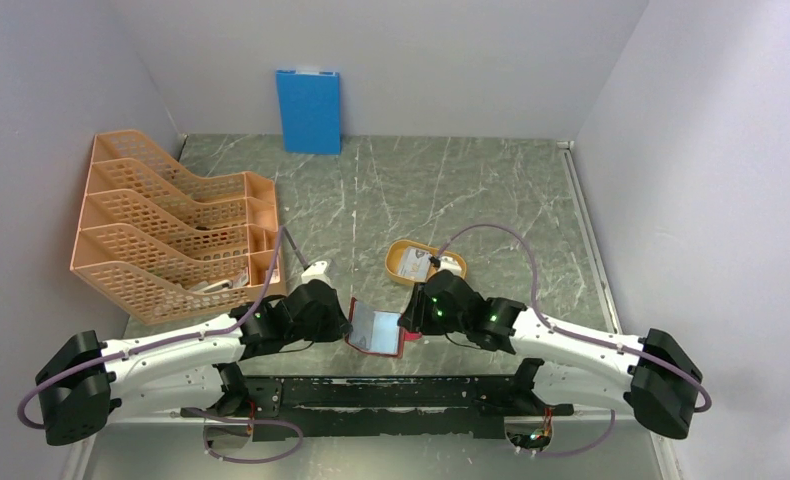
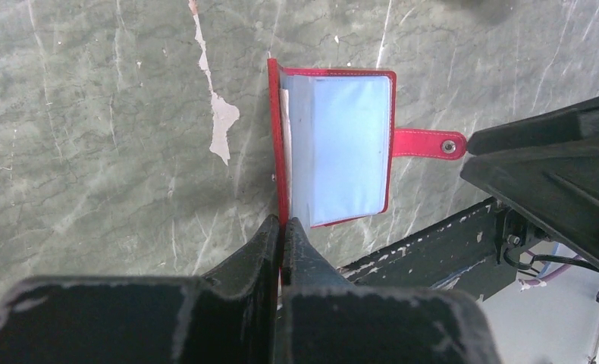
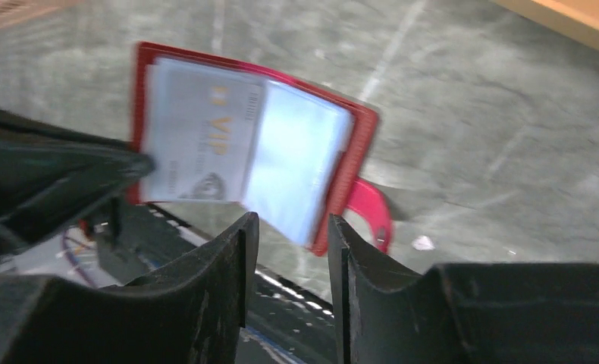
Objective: Put the credit cards into the card holder
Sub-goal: Open the card holder at the center of the board.
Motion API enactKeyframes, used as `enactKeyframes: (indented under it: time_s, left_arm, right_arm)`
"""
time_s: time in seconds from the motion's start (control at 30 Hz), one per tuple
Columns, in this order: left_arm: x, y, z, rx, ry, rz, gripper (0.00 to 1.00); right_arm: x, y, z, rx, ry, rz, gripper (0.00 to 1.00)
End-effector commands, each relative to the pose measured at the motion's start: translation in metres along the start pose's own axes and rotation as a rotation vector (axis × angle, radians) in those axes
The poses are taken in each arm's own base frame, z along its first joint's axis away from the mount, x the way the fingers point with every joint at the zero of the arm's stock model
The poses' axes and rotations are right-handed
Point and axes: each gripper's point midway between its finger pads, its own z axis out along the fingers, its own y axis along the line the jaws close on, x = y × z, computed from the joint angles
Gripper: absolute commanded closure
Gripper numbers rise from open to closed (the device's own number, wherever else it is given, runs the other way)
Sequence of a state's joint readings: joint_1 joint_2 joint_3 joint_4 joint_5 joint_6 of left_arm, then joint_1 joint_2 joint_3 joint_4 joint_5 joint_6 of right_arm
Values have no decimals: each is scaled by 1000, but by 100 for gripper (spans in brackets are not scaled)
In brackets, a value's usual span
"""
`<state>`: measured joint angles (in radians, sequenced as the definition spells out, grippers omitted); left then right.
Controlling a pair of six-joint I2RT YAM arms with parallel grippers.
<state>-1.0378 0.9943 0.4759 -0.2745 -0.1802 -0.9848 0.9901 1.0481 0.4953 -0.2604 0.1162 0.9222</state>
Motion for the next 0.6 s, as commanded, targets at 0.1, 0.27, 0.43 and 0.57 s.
enactKeyframes:
  time_s: [0.1,0.27,0.43,0.57]
  left_arm:
    - [5,11,6,-32,-13,-42,95]
    - [18,33,12,-87,5,-55,95]
    - [21,47,9,-134,1,-47,95]
    - [13,42,2,-124,-15,-37,85]
  right_arm:
    - [-9,55,5,-157,35,-58,61]
    - [3,51,27,-137,81,-59,62]
    - [20,27,41,-61,121,-46,63]
    - [24,11,41,-11,114,-48,63]
